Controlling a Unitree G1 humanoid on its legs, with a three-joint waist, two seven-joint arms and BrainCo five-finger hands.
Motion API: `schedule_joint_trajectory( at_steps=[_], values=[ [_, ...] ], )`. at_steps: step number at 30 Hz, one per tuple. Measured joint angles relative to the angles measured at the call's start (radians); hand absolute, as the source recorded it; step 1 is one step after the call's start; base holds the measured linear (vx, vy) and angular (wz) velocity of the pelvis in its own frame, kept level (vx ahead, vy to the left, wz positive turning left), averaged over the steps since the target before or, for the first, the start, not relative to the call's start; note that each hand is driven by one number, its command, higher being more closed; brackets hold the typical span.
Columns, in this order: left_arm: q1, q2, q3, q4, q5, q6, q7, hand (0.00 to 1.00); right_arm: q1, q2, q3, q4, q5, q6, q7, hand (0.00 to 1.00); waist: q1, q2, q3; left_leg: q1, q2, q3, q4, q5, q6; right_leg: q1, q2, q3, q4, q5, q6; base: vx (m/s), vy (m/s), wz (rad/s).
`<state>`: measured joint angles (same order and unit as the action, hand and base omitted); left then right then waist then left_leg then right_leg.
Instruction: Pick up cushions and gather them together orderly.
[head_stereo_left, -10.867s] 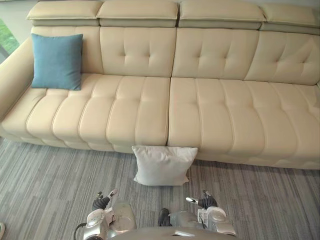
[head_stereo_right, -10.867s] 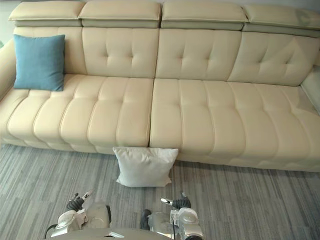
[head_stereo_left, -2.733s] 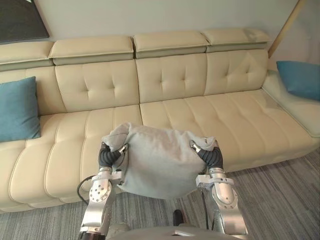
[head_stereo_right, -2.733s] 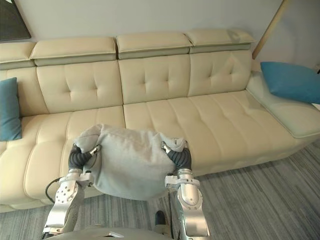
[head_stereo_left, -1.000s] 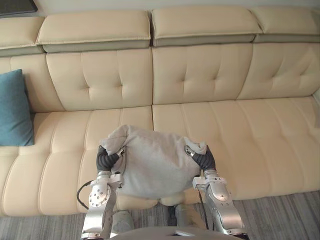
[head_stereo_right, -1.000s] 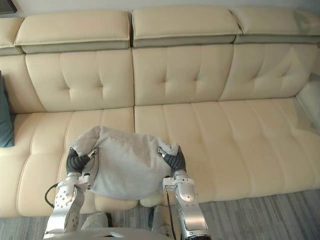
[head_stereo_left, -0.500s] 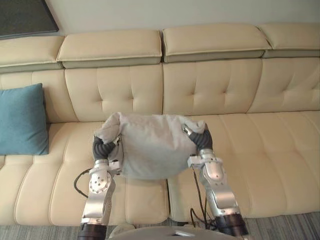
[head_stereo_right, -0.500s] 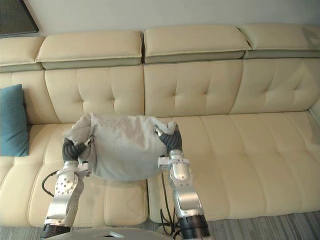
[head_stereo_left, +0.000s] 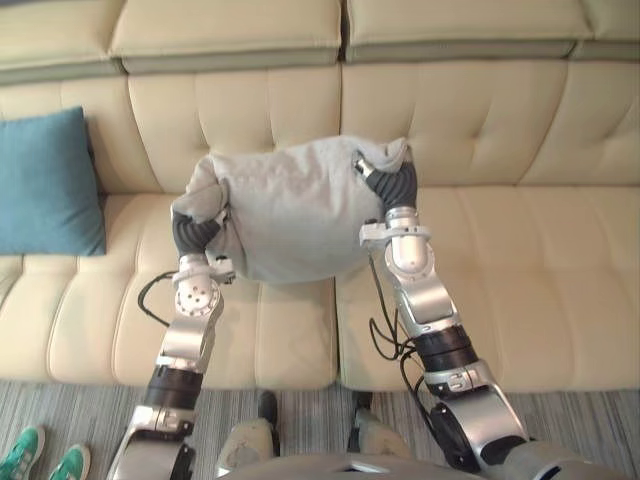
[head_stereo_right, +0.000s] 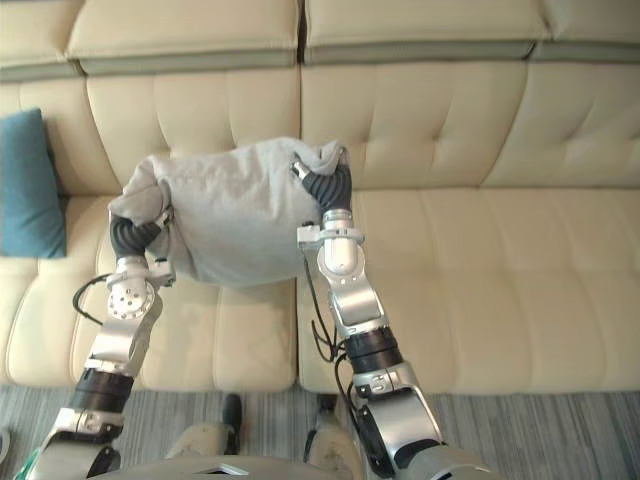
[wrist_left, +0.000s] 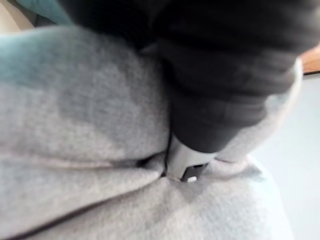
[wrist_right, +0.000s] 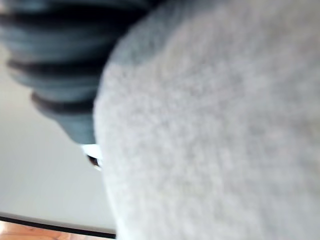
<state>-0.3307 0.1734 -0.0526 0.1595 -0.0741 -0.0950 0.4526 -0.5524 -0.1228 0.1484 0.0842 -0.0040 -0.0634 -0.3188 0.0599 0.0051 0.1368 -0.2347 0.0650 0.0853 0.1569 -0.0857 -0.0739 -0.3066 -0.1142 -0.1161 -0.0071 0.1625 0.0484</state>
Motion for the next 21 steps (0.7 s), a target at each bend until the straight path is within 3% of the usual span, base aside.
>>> schedule_joint_trajectory(
  at_steps=[2, 6, 12, 15, 16, 21],
  values=[
    [-0.100, 0.028, -0.017, 0.063, -0.004, 0.000, 0.007, 1.00, -0.076, -0.006, -0.024, 0.048, 0.003, 0.002, -0.034, 1.00, 0.001, -0.015, 0.027, -0.070, 0.006, 0.018, 0.019, 0.012, -0.003, -0.082, 0.003, 0.019, 0.026, 0.012, -0.008, -0.22, -0.079, -0.12],
    [-0.283, 0.080, -0.040, 0.172, -0.023, 0.000, 0.020, 1.00, -0.200, -0.016, -0.082, 0.096, 0.016, 0.003, -0.065, 1.00, -0.003, -0.020, 0.077, -0.154, 0.017, 0.029, 0.042, 0.028, -0.011, -0.157, 0.012, 0.029, 0.022, 0.049, -0.018, -0.19, -0.102, -0.10],
    [-0.521, 0.095, -0.035, 0.243, -0.041, -0.004, 0.028, 1.00, -0.394, -0.100, -0.126, 0.166, 0.039, 0.003, -0.108, 1.00, -0.006, -0.019, 0.165, -0.240, 0.034, 0.031, 0.025, 0.077, -0.034, -0.230, 0.035, 0.027, -0.034, 0.120, -0.035, -0.08, -0.087, -0.02],
    [-0.581, 0.095, -0.025, 0.263, -0.042, -0.006, 0.034, 1.00, -0.455, -0.122, -0.146, 0.211, 0.040, 0.004, -0.110, 1.00, -0.005, -0.019, 0.169, -0.284, 0.044, 0.031, -0.007, 0.104, -0.045, -0.278, 0.045, 0.025, -0.057, 0.140, -0.043, -0.05, -0.043, 0.02],
    [-0.603, 0.095, -0.024, 0.267, -0.042, -0.009, 0.038, 0.00, -0.467, -0.123, -0.157, 0.212, 0.041, 0.004, -0.115, 0.00, -0.003, -0.018, 0.178, -0.297, 0.050, 0.029, -0.010, 0.107, -0.051, -0.290, 0.051, 0.023, -0.060, 0.143, -0.044, -0.05, -0.012, 0.00],
    [-0.689, 0.096, 0.023, 0.330, -0.061, -0.042, 0.045, 0.00, -0.527, -0.134, -0.170, 0.250, 0.048, 0.004, -0.148, 0.00, -0.002, -0.018, 0.199, -0.319, 0.060, 0.027, -0.021, 0.116, -0.059, -0.308, 0.061, 0.020, -0.072, 0.148, -0.048, -0.05, 0.009, 0.01]
  ],
)
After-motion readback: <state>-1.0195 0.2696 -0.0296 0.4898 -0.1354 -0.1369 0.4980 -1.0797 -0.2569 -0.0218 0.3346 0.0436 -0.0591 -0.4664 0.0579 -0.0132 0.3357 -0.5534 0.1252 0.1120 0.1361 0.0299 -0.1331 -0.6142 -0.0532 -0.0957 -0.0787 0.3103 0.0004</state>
